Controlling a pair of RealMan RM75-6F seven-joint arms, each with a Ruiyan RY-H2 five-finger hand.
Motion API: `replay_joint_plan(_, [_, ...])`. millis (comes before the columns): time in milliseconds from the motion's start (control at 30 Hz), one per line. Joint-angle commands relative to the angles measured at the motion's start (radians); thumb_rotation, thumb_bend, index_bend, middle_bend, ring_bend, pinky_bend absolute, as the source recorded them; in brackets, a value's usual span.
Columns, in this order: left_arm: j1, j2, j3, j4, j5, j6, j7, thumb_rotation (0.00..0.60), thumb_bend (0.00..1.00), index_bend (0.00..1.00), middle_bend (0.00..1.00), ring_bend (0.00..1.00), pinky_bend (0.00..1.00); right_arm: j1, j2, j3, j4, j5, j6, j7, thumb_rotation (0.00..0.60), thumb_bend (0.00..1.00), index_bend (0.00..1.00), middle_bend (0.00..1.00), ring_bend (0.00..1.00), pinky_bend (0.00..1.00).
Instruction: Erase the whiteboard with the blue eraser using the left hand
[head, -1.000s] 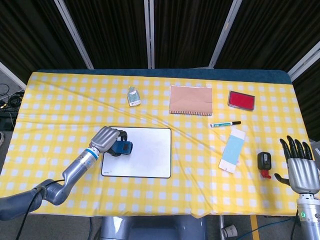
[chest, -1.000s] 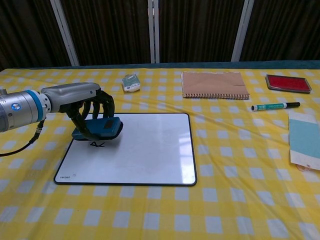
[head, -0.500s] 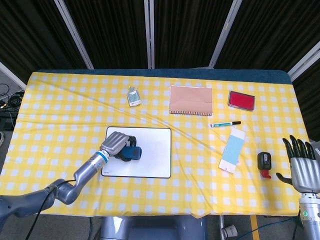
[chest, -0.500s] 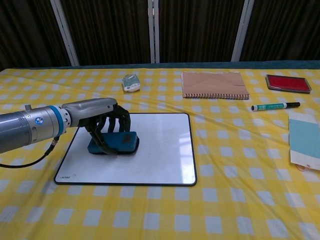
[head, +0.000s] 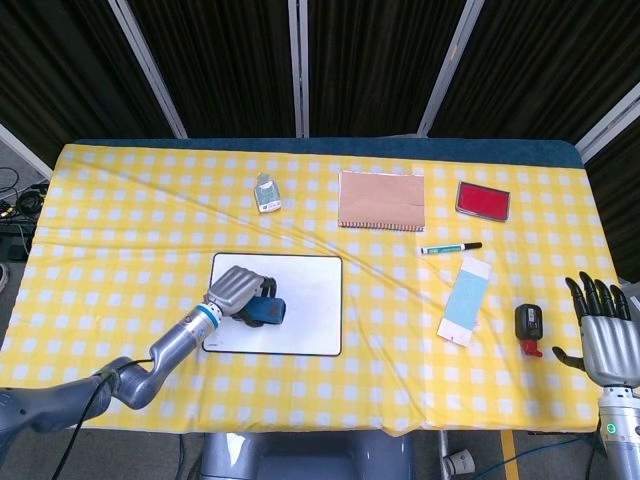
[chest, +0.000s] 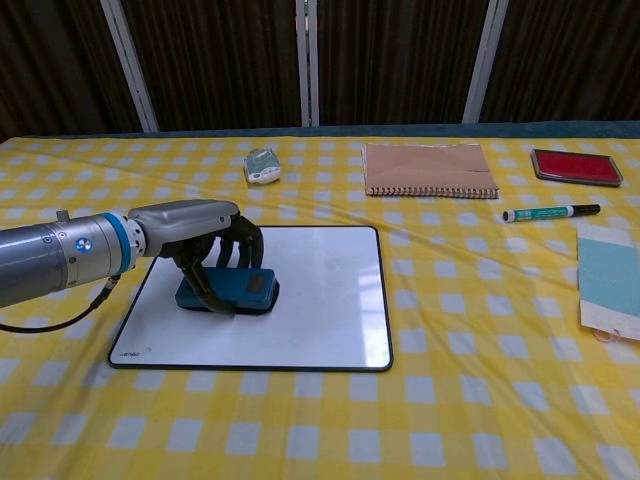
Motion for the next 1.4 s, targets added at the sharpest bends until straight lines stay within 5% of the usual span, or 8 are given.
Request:
replay_joint_plan(33, [0.004, 0.006, -0.007, 0.04, -0.016, -0.001, -0.011, 0.6, 0.21, 0.63, 0.48, 0.53, 0.56, 0.0, 0.001, -0.001, -0.002, 0.0, 0.0, -0.001, 0.6, 0.0, 0.0, 0.0, 0.0, 0.0])
replay_joint_plan(900, [-0.008, 0.003, 0.042, -0.061, 0.024, -0.007, 0.015, 0.6, 0.21, 0.63, 0.48, 0.53, 0.56, -0.006, 0.001, -0.002, 0.008, -0.004, 0.013, 0.018, 0.6, 0.0, 0.0, 0.0, 0.0, 0.0])
replay_joint_plan(1400, [0.026, 0.114, -0.011, -0.027, -0.061, 0.026, 0.0, 0.6, 0.21, 0.63, 0.48, 0.53, 0.56, -0.008, 0.008, -0.001, 0.001, -0.01, 0.016, 0.028, 0.6, 0.0, 0.0, 0.0, 0.0, 0.0])
